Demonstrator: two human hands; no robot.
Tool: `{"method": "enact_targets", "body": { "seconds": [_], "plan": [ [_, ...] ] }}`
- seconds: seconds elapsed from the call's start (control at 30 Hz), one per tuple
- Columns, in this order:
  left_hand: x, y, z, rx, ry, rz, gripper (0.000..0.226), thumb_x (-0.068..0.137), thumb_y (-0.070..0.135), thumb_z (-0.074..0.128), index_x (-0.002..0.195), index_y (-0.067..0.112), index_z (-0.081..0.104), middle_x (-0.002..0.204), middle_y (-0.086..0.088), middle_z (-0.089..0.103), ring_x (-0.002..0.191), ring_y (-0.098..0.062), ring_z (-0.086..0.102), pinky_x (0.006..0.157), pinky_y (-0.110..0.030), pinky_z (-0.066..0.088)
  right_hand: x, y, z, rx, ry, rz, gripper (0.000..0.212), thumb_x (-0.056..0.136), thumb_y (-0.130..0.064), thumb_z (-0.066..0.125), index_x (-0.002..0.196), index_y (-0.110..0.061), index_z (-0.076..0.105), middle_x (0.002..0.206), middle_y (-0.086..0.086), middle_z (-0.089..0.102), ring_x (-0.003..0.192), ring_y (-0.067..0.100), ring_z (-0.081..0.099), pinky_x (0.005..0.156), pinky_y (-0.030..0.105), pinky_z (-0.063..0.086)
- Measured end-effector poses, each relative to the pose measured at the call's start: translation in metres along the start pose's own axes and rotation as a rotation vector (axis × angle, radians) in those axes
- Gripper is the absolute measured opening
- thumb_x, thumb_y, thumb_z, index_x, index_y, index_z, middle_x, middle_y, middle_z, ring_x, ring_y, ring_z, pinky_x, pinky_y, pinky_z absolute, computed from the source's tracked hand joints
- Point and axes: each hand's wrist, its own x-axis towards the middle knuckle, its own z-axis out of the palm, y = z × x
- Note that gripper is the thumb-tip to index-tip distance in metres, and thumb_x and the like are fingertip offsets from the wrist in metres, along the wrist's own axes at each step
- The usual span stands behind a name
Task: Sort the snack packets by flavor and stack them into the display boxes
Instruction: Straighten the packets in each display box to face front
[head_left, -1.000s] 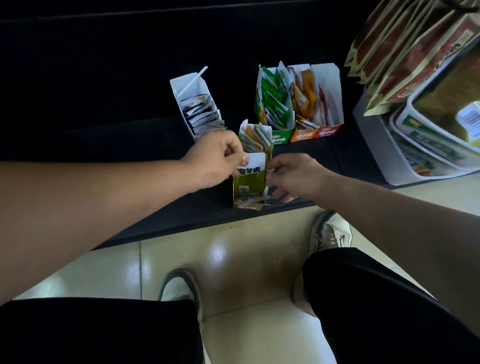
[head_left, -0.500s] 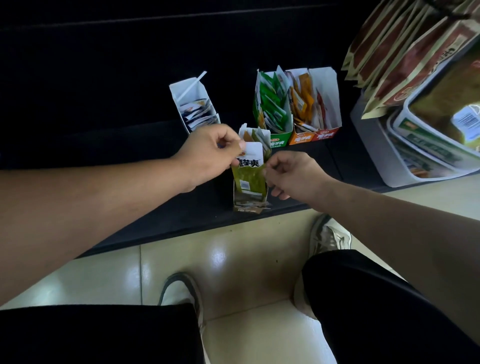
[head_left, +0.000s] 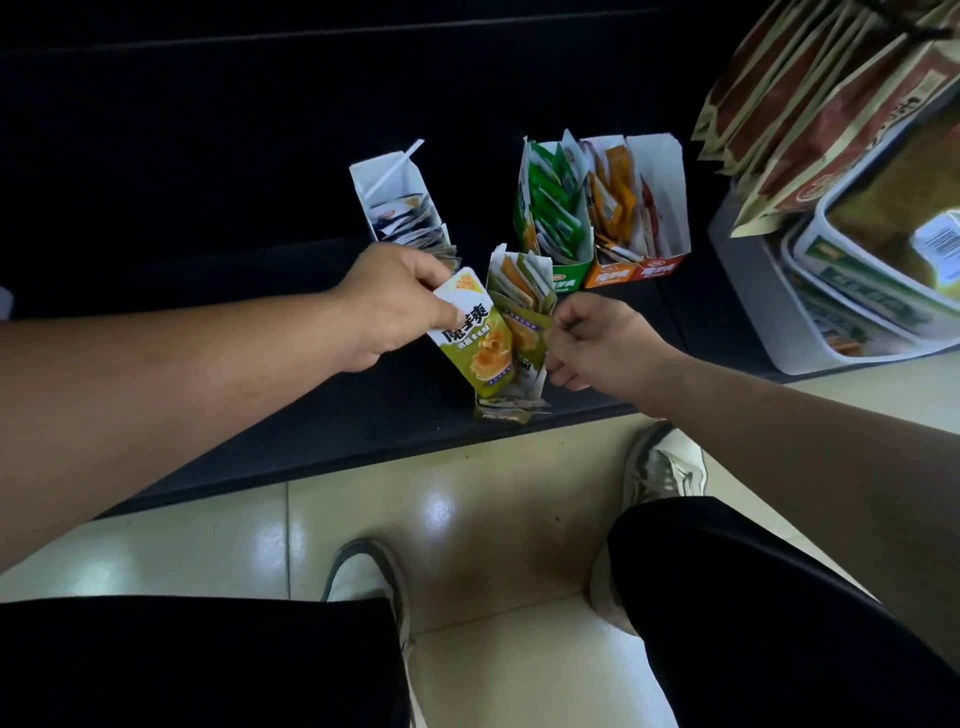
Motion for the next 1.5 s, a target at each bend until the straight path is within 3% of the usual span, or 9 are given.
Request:
{"method": "enact_targets", "body": {
  "seconds": [0.17,0.37,0.5,0.63,0.77,0.83,0.93,1.23,1.5],
  "plan": [
    [-0.006,0.0,0.006,0.159,-0.179,0.232,0.013,0.086,0.015,0.083,0.091,0.028,0.082,0.091,0.013,0.077,0.093,-0.002,0.07,0.087,-0.021,0.055,0.0,-0.001,-0.001,0.017,0.009,0.018,0.008,0.103,-0.024,0.059,0.104,-0.016,0.061,0.097,0.015,0.074,0.085,0.028,0.076,0.077,0.045,0.065],
    [-0.017,-0.013,0.028,0.458,-0.466,0.239,0.026,0.1,0.012,0.066,0.122,0.023,0.076,0.116,0.01,0.075,0.109,-0.003,0.068,0.1,-0.021,0.052,0.002,-0.002,-0.005,0.113,0.005,0.055,0.013,0.105,-0.026,0.059,0.106,-0.013,0.06,0.1,0.015,0.074,0.086,0.029,0.077,0.078,0.048,0.065],
    [-0.018,-0.016,0.032,0.423,-0.4,0.258,0.022,0.102,0.022,0.065,0.12,0.023,0.077,0.115,0.009,0.075,0.108,-0.007,0.068,0.099,-0.029,0.055,0.002,-0.003,-0.006,0.088,-0.001,0.038,0.015,0.104,-0.03,0.059,0.106,-0.015,0.061,0.102,0.012,0.073,0.092,0.029,0.075,0.081,0.049,0.065],
    [-0.017,-0.018,0.044,0.365,-0.303,0.241,0.044,0.097,0.053,0.062,0.078,0.015,0.072,0.073,-0.006,0.07,0.071,-0.024,0.066,0.071,-0.038,0.059,0.001,-0.006,-0.005,0.043,-0.034,0.001,0.012,0.104,-0.028,0.059,0.104,-0.016,0.062,0.103,0.013,0.073,0.097,0.03,0.073,0.084,0.049,0.064],
    [-0.005,-0.014,0.033,0.499,0.072,0.44,0.033,0.087,0.041,0.079,0.095,0.02,0.054,0.096,0.004,0.056,0.069,-0.011,0.054,0.058,-0.031,0.041,-0.001,-0.008,-0.007,-0.07,-0.091,-0.071,0.009,0.105,-0.022,0.058,0.097,-0.019,0.06,0.101,0.017,0.07,0.083,0.023,0.063,0.073,0.037,0.058],
    [-0.002,-0.013,0.025,0.551,0.036,0.519,0.037,0.085,0.035,0.081,0.106,0.022,0.054,0.105,0.007,0.051,0.072,-0.002,0.05,0.06,-0.028,0.038,-0.002,-0.009,-0.01,-0.106,-0.119,-0.105,0.008,0.104,-0.022,0.06,0.098,-0.017,0.061,0.096,0.016,0.067,0.081,0.019,0.057,0.07,0.032,0.051],
    [-0.005,-0.019,0.026,0.616,-0.096,0.596,0.017,0.09,0.033,0.076,0.094,0.023,0.063,0.083,0.01,0.057,0.072,-0.015,0.058,0.058,-0.033,0.043,-0.003,-0.011,-0.011,-0.096,-0.128,-0.143,0.01,0.103,-0.023,0.063,0.097,-0.014,0.063,0.086,0.005,0.064,0.077,0.014,0.055,0.068,0.026,0.048],
    [-0.007,-0.024,0.021,0.522,-0.167,0.409,0.015,0.099,0.027,0.068,0.085,0.021,0.067,0.071,0.005,0.062,0.068,-0.017,0.06,0.063,-0.036,0.052,-0.003,-0.015,0.002,-0.077,-0.087,-0.154,0.006,0.096,-0.025,0.072,0.099,-0.02,0.07,0.093,0.008,0.072,0.084,0.021,0.067,0.082,0.036,0.057],
    [-0.007,-0.027,0.007,-0.075,-0.194,0.044,0.009,0.102,0.018,0.065,0.109,0.013,0.069,0.095,-0.004,0.079,0.082,-0.016,0.077,0.078,-0.037,0.065,0.001,-0.007,0.002,-0.133,0.04,0.015,0.015,0.086,-0.027,0.083,0.094,-0.024,0.071,0.088,-0.001,0.07,0.079,0.013,0.063,0.063,0.024,0.048]
  ]
}}
